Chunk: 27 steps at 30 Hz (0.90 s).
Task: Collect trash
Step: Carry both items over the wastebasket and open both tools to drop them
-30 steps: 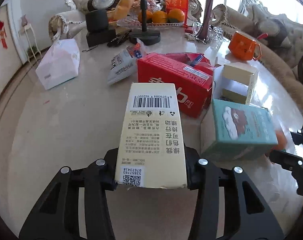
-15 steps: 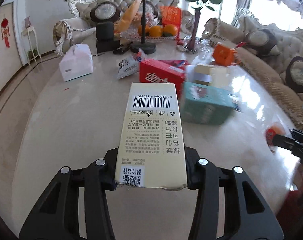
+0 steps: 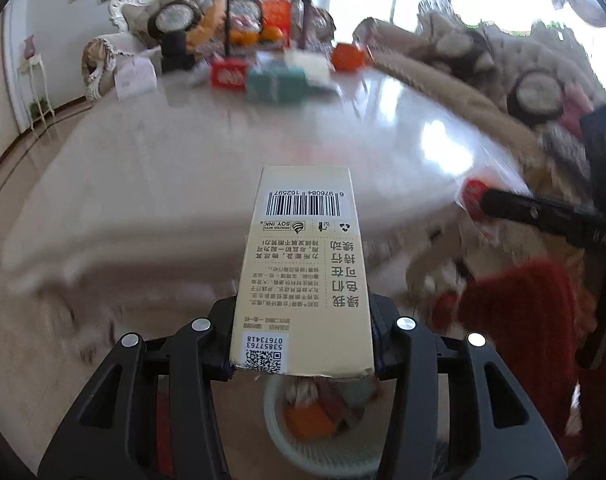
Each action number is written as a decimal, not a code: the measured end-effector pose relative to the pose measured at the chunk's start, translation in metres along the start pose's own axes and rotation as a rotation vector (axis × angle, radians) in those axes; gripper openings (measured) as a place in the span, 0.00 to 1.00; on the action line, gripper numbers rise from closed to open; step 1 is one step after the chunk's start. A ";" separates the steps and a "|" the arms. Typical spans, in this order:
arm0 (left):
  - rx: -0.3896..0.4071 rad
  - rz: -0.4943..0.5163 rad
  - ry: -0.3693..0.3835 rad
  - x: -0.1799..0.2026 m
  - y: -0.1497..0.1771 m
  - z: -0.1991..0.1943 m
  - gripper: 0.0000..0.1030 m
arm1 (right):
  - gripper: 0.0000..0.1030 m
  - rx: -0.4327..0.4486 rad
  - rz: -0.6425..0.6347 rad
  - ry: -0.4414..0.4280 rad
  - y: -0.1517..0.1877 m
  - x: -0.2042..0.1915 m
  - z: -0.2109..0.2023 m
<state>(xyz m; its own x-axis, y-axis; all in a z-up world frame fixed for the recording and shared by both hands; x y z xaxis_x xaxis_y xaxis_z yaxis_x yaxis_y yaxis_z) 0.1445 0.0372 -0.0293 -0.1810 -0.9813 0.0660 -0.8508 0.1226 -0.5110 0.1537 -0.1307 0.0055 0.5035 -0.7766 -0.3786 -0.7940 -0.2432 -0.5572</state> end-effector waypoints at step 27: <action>-0.439 -0.124 -0.021 0.018 0.151 0.131 0.82 | 0.71 -0.373 0.182 0.143 0.156 0.051 0.115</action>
<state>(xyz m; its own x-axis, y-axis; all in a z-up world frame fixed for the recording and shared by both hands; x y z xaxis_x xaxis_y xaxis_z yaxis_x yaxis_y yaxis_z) 0.0777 0.0181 -0.2176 -0.0585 -0.9947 0.0844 -0.9948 0.0510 -0.0884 0.0945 -0.1412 -0.1856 0.3123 -0.8927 -0.3248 -0.9474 -0.2675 -0.1756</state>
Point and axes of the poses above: each gripper's, at about its wrist camera, not at the fingertips, and z roughly the way its jaws point, x to its right, y to its underside, the point moved 8 cm from there along z, roughly the way its jaws point, and after that the axes turned 11 degrees about -x, right-handed, at the moved point
